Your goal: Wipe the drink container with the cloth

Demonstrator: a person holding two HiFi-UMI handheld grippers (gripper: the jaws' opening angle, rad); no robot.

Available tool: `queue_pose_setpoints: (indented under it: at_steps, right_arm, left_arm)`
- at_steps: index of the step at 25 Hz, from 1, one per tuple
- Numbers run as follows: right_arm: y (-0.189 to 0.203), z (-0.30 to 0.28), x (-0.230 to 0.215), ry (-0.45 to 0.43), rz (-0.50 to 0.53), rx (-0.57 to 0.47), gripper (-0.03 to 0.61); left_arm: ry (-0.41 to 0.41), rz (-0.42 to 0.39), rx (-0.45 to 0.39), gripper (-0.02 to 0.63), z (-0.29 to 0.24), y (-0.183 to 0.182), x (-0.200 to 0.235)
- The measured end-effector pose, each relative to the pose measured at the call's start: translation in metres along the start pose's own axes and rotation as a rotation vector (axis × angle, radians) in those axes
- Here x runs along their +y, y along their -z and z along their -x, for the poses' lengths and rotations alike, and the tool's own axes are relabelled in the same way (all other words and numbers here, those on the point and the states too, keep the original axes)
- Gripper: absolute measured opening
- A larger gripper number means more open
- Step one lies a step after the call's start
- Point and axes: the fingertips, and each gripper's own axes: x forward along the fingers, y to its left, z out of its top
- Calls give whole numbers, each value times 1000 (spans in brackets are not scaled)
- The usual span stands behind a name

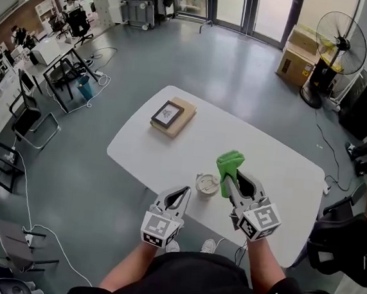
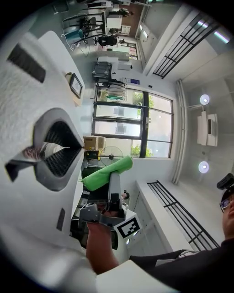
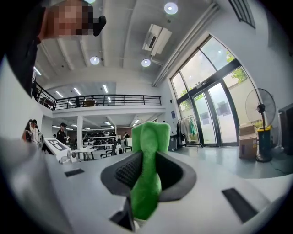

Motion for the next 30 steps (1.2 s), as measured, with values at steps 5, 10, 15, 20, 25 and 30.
queue_pose_setpoints:
  at_steps: [5,10,15,20,25,30]
  right_arm:
    - [2,20,3,20,11,-16,95]
    - [6,38,-9,49,17,-6,95]
    - [4,49,-2,53,33,-12,91]
    - [4,50,13,45,101,7,91]
    - [4,54,20,39,73,-20,91]
    - [2,54,19,73,89,-40,91]
  left_arm:
    - [11,-66,-15,14,0,-11,-6]
    - [31,-97,-17,14,2,-9,-14]
    - [35,-98,3,14,7,-2,-19]
    - [40,-109,11,14,12,2,-23]
    - [54,-58,-11,14,7,-12,-25]
    - [38,-64,-31,14,5,-20,-21]
